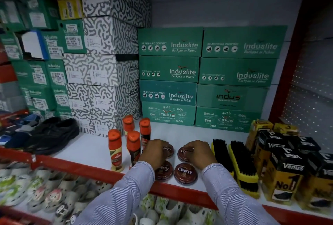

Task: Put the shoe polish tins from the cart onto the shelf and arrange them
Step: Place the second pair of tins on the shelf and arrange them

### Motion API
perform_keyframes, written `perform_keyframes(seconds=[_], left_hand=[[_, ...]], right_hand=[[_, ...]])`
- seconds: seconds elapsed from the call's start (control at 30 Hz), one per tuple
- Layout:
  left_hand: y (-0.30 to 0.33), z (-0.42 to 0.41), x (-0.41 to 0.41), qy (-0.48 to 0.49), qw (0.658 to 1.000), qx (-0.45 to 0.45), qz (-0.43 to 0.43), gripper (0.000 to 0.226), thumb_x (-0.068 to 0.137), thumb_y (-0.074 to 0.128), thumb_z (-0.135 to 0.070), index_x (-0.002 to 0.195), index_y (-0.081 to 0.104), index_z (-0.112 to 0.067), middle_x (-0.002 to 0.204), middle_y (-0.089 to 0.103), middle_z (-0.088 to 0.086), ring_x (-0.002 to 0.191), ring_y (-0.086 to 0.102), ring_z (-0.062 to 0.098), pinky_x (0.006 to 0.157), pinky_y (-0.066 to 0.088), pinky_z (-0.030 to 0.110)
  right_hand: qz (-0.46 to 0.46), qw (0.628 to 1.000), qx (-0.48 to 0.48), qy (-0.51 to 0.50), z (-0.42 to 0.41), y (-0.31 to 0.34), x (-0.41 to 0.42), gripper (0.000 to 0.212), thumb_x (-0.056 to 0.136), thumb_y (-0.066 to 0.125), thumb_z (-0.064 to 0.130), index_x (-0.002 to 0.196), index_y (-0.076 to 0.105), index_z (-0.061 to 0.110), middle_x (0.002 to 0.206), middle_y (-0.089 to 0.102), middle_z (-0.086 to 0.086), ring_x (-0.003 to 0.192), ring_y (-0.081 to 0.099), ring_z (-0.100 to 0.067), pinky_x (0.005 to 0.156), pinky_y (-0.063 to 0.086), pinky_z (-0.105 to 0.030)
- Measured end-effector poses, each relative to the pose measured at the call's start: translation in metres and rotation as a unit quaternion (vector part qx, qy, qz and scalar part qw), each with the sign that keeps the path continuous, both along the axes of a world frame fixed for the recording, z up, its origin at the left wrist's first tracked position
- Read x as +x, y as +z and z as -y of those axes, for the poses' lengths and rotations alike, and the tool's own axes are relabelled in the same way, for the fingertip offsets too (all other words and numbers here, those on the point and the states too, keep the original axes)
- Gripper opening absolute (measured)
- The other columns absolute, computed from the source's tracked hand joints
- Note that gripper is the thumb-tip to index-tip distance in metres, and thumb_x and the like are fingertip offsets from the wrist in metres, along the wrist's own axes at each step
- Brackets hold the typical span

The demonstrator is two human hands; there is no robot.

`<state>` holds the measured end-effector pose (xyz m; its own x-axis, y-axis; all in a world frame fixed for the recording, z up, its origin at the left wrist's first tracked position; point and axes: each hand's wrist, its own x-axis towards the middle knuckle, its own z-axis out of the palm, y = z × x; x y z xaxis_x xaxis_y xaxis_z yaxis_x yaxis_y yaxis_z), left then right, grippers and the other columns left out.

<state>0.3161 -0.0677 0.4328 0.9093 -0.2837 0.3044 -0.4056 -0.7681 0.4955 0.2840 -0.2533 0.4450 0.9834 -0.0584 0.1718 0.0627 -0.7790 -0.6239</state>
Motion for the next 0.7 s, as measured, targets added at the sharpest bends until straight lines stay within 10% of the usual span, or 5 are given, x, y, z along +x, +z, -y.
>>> perform_keyframes(seconds=[0.43,0.7], left_hand=[[0.004,-0.015,-0.047,-0.050,0.993,0.106,-0.026,0.023,0.075,0.077,-0.030,0.098,0.080,-0.026,0.093,0.080,0.006,0.086,0.071,0.022,0.079,0.059,0.035],[-0.003,-0.016,-0.051,-0.035,0.998,0.056,-0.019,0.023,0.076,0.075,-0.037,0.098,0.079,-0.029,0.093,0.081,-0.002,0.082,0.073,0.013,0.077,0.061,0.035]], right_hand=[[-0.015,0.999,-0.042,0.024,-0.016,-0.008,-0.065,0.033,0.067,0.073,0.049,0.097,0.075,0.036,0.112,0.074,0.001,0.102,0.068,-0.017,0.087,0.057,-0.030],[-0.021,0.999,-0.039,0.020,-0.014,-0.003,-0.072,0.031,0.072,0.077,0.032,0.103,0.076,0.027,0.116,0.072,-0.002,0.107,0.066,-0.018,0.092,0.051,-0.024]])
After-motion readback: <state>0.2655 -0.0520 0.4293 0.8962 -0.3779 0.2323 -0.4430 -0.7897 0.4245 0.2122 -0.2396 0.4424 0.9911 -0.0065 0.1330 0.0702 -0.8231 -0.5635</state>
